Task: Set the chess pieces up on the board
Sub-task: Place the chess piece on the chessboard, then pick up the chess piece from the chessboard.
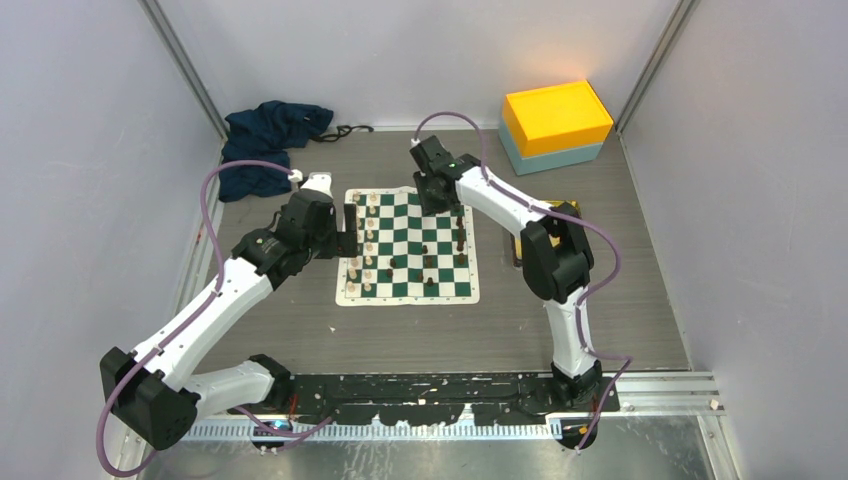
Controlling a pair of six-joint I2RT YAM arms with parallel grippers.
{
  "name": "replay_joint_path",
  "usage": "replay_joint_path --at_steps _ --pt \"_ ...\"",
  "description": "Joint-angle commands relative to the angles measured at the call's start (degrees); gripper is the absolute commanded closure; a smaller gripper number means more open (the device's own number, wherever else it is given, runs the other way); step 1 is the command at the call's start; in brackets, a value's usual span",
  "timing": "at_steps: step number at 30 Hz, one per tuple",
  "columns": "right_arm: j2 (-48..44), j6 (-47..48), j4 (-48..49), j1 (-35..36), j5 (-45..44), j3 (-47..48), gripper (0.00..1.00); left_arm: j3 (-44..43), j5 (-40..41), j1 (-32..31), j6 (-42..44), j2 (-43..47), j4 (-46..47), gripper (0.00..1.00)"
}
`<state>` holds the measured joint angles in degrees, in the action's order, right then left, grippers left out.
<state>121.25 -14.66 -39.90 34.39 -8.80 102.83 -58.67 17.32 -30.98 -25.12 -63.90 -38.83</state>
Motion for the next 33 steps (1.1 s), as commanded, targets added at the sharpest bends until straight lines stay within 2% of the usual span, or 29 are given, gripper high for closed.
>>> replay_joint_path --at_steps 1,8,19,33 --pt "-5.8 0.7 -0.9 2.6 -0.7 -2.1 0.63 0.1 -0.4 0.3 -0.3 0.9 1.8 0.04" --pt "-6.2 -1.3 -0.3 5.0 0.9 -5.4 0.62 0.2 -0.5 0.3 -0.3 1.3 1.8 0.04" --pt "-5.2 -1.0 -0.5 5.9 1.6 -5.8 0.53 0.2 -0.3 0.3 -0.2 1.6 1.5 0.04" --pt "-3.7 -2.0 0.3 6.0 3.5 -7.2 0.53 0.4 -0.1 0.3 -0.1 1.4 1.4 0.04"
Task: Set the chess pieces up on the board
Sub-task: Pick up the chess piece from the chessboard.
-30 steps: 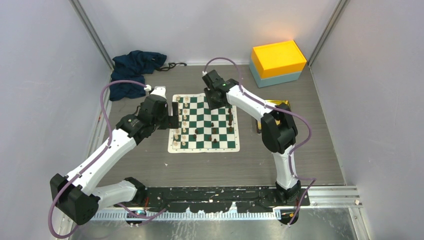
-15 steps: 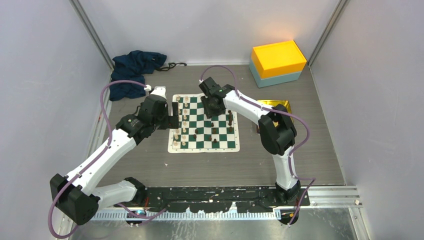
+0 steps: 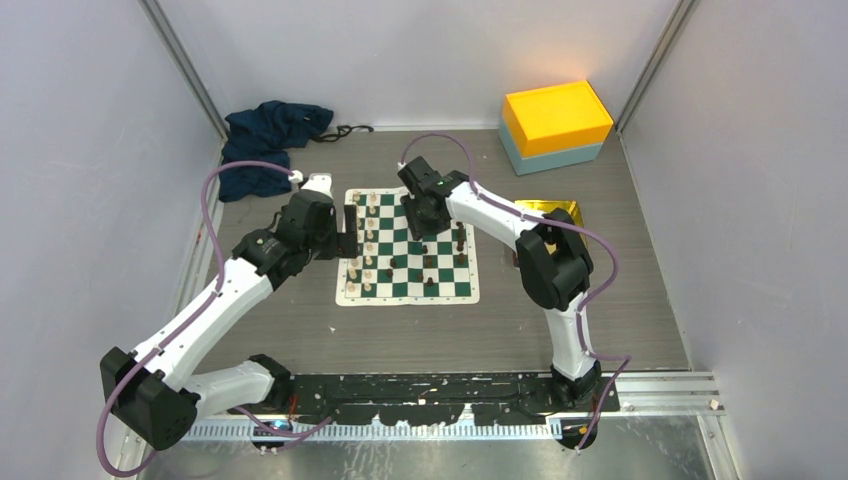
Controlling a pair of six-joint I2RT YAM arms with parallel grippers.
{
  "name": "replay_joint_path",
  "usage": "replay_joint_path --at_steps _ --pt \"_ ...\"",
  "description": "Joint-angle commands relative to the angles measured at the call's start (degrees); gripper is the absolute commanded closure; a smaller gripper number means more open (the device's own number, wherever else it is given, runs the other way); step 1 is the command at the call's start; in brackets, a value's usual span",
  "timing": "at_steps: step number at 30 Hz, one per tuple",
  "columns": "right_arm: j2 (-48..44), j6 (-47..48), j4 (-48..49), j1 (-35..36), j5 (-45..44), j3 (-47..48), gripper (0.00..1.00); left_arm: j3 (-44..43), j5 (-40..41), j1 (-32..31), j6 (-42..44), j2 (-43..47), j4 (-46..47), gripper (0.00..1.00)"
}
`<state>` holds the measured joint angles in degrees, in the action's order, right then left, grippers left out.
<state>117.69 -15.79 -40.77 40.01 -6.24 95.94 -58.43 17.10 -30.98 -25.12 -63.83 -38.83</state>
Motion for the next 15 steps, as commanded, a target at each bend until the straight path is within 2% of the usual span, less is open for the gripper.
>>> replay_joint_path --at_steps 1,15 --pt "0.0 -1.0 1.2 0.3 1.0 -0.5 0.53 0.2 0.1 0.3 -0.1 1.3 1.4 0.04" --pt "1.2 -1.5 2.3 0.3 1.9 -2.0 0.53 0.5 0.2 0.4 -0.2 1.2 1.4 0.04"
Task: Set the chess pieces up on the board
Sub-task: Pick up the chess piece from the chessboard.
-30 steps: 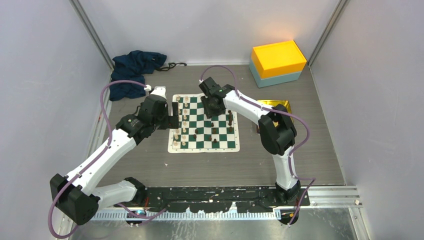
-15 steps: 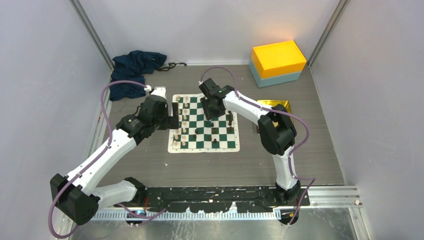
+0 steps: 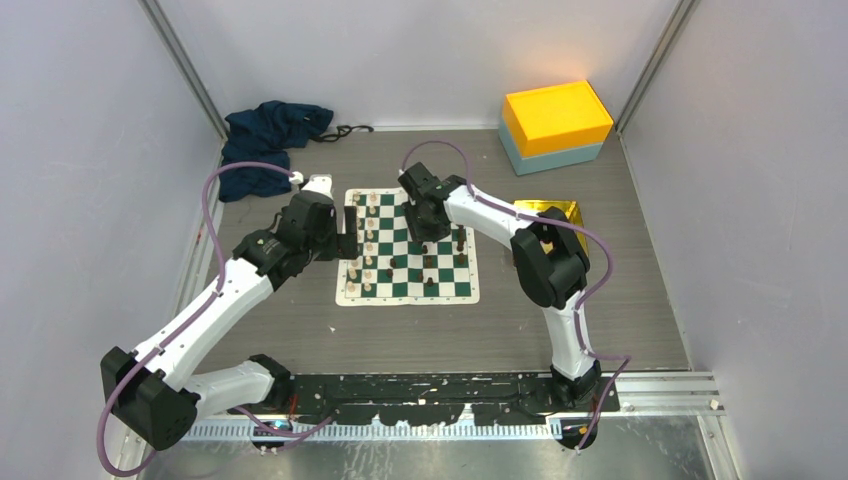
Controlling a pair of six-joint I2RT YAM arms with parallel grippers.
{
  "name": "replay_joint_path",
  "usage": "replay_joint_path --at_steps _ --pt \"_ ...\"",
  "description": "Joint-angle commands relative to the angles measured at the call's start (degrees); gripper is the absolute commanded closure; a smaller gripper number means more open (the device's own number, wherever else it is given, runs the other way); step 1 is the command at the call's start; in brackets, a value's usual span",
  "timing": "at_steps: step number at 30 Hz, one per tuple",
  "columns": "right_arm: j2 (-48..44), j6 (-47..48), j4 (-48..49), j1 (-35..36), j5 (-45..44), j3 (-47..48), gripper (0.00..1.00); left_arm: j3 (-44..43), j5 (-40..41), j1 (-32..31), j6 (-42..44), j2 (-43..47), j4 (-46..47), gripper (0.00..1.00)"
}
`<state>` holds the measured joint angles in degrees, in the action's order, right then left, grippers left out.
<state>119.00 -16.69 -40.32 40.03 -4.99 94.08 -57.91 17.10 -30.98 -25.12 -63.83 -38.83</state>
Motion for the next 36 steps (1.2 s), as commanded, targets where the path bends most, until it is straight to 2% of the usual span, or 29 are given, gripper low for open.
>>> replay_joint_path --at_steps 1,23,29,36 --pt "-0.1 -0.6 1.9 0.3 0.8 -0.2 0.54 0.0 0.2 0.3 -0.2 1.3 1.4 0.04" --pt "1.4 -0.9 2.9 0.4 1.4 -1.0 0.61 0.3 0.0 0.3 -0.5 1.2 1.4 0.04" --pt "1.6 -1.0 2.9 0.3 1.4 -1.0 0.71 0.3 0.0 0.3 -0.5 1.0 1.5 0.04" --pt "0.9 -0.9 2.9 0.3 0.7 -0.9 0.90 0.4 0.0 0.3 -0.5 1.1 1.5 0.04"
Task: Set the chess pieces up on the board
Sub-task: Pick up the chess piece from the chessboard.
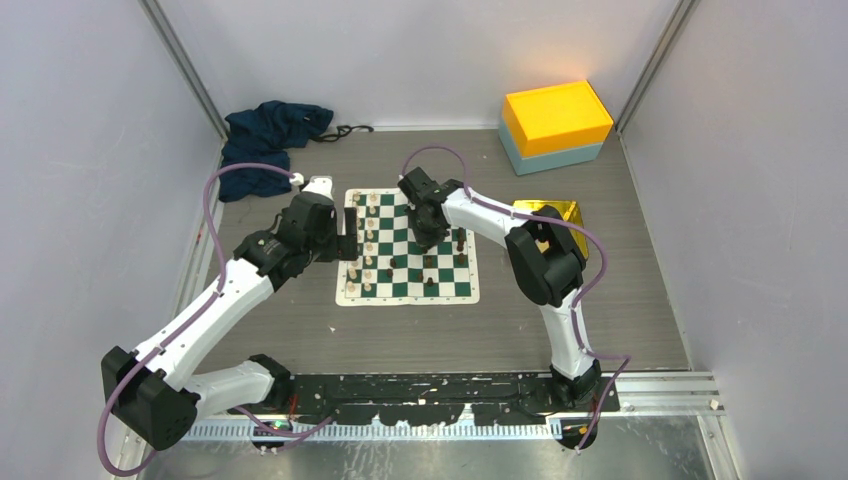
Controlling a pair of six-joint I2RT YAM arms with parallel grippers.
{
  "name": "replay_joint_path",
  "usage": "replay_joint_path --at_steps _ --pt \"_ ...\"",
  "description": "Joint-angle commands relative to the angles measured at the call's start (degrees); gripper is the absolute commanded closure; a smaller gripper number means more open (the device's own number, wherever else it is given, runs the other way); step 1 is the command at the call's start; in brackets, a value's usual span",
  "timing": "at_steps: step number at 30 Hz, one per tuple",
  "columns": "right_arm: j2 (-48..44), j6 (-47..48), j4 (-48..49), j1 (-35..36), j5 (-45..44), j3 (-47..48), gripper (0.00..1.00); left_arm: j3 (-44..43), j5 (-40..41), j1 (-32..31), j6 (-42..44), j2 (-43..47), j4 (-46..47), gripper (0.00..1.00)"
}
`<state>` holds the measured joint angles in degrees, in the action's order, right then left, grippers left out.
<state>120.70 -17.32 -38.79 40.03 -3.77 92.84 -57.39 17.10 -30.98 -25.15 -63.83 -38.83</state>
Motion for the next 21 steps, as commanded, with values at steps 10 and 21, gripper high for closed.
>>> replay_joint_path --at_steps 10,21 --pt "-2.5 0.8 -0.4 0.1 -3.3 4.1 0.95 -0.1 0.1 0.3 -0.4 1.2 1.5 0.04" --pt "-2.8 1.1 -0.9 -3.2 -6.2 5.9 0.95 -0.3 0.2 0.3 -0.3 1.2 1.5 0.04"
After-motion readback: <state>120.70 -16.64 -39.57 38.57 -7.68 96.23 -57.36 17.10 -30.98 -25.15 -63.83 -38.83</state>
